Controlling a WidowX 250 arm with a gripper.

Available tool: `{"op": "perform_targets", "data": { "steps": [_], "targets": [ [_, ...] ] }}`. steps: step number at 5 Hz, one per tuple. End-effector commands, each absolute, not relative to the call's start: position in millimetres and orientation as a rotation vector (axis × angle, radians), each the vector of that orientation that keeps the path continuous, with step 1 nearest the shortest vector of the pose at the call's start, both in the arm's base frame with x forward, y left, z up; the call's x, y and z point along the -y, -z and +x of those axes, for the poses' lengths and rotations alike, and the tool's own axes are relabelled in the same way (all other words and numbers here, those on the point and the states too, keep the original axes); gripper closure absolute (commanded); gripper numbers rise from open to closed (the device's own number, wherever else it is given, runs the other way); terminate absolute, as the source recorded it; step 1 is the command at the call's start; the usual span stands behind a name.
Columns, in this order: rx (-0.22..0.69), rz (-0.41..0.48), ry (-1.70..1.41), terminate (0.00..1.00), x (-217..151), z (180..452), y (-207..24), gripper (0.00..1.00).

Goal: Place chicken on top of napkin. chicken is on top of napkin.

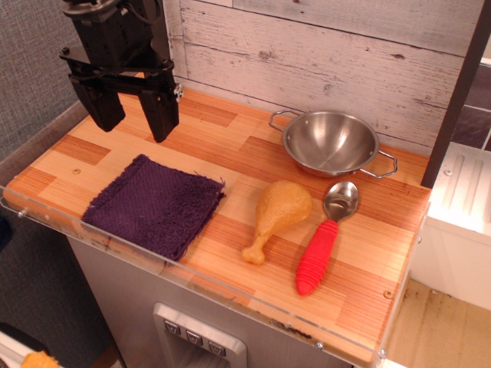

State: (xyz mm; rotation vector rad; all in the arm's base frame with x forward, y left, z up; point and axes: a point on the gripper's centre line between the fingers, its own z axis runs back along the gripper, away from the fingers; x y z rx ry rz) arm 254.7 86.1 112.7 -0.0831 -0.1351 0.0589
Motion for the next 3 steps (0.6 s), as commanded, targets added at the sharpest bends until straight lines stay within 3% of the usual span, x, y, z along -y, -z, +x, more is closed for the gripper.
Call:
{"op": "perform_targets", "data": {
  "steps": [1, 2, 3],
  "targets": [
    [0.135, -0.083, -0.059, 0.00, -86, 255, -113, 0.00],
    [0.133, -0.096, -0.022, 0.00, -70, 260, -108, 0.00],
    [0.114, -0.104, 0.032, 0.00, -41, 248, -97, 0.00]
  ]
}}
